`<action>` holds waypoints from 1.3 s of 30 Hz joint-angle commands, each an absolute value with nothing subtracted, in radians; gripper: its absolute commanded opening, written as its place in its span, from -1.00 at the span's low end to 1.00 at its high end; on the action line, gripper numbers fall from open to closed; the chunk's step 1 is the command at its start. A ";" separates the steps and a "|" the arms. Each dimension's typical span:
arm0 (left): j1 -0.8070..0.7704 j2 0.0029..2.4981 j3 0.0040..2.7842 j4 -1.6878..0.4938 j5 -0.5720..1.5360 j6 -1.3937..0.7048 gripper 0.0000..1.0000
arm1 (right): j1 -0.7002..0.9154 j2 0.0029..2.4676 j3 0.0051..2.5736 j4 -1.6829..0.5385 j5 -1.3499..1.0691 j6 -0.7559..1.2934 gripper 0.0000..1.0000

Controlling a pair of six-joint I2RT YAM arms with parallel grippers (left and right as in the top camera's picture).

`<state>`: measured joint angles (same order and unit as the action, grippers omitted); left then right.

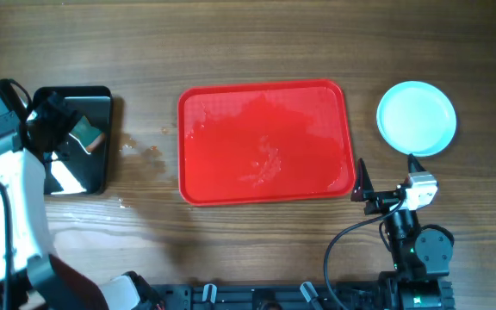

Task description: Clean dirty plates on tray and stack at the side

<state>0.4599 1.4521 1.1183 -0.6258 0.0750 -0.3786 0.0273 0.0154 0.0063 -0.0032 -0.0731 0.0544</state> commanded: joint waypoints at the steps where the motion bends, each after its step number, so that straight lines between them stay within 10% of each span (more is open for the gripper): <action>1: 0.420 1.376 1.103 -0.662 0.032 -0.366 1.00 | 0.022 0.004 0.005 0.000 -0.055 0.045 0.99; 20: 0.076 0.810 0.297 -0.068 0.206 -0.340 1.00 | 0.022 0.004 0.005 0.001 -0.055 0.045 0.99; 39: 0.008 0.241 0.006 0.055 0.201 -0.292 1.00 | 0.022 0.004 0.006 0.000 -0.055 0.044 1.00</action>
<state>0.0216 0.2951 0.0063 0.0513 0.2070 -0.3454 0.0273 0.0154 0.0063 -0.0032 -0.0696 0.0544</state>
